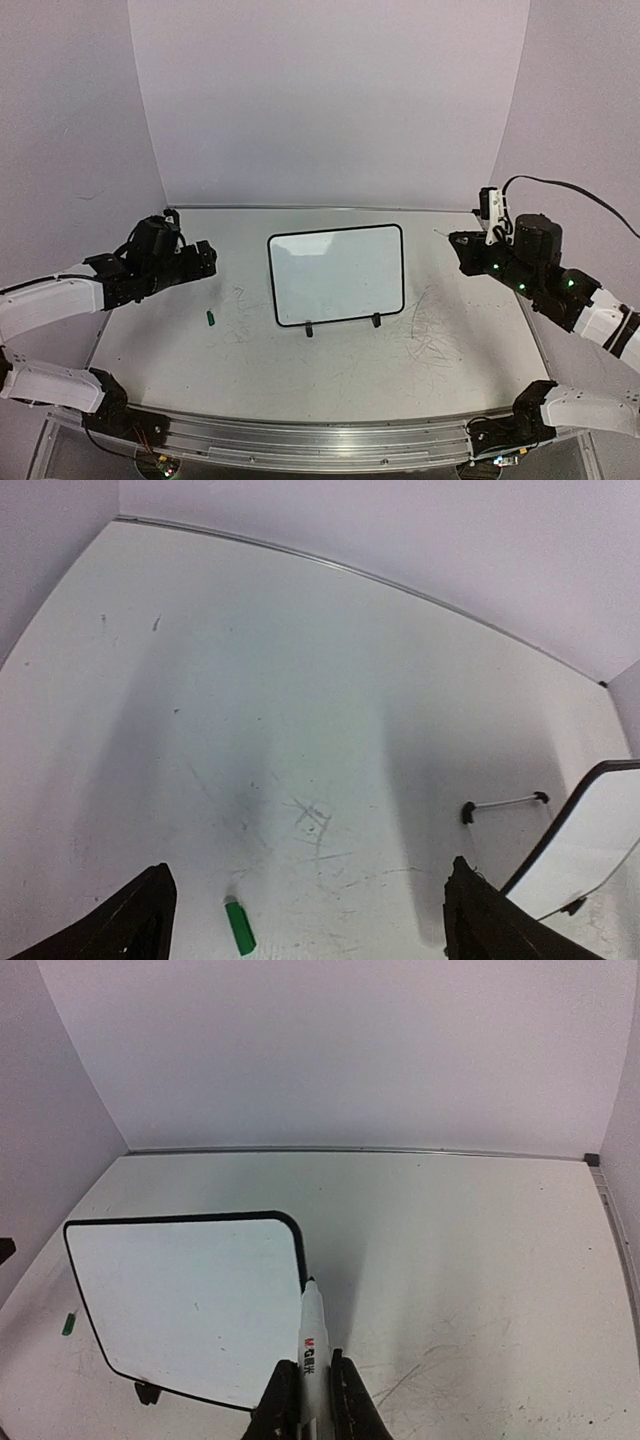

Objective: Write a sentence on the whiteboard
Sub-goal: Hold the whiteboard at the center of the board.

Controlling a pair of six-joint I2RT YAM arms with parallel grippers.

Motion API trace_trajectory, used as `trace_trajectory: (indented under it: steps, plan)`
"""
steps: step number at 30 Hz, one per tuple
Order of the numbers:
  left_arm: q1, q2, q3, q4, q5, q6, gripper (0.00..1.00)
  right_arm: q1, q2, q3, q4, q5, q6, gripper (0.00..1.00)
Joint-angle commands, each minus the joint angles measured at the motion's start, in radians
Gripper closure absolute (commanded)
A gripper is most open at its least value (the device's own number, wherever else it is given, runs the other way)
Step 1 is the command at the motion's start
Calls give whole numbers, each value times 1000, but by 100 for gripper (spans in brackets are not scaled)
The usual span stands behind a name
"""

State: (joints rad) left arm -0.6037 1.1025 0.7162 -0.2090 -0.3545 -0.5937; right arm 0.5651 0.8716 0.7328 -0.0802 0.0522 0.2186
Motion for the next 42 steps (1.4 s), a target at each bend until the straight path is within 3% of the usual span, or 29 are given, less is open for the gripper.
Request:
trace_trajectory:
  steps: [1, 13, 19, 24, 31, 42]
  plan:
    - [122, -57, -111, 360, 475, 67, 2, 165, 79, 99, 26, 69, -21, 100]
    - [135, 130, -143, 611, 769, 116, 4, 457, 404, 265, 133, 112, -1, 100]
    - [134, 261, -109, 706, 940, 143, 22, 542, 586, 390, 146, 176, -17, 100]
    - [134, 361, -68, 755, 1010, 150, 30, 560, 678, 444, 182, 178, -22, 100]
    - [133, 502, 18, 803, 1075, 157, 37, 560, 710, 474, 206, 203, -12, 100]
    - [131, 615, 33, 917, 1141, 172, 66, 559, 703, 467, 208, 225, -15, 100]
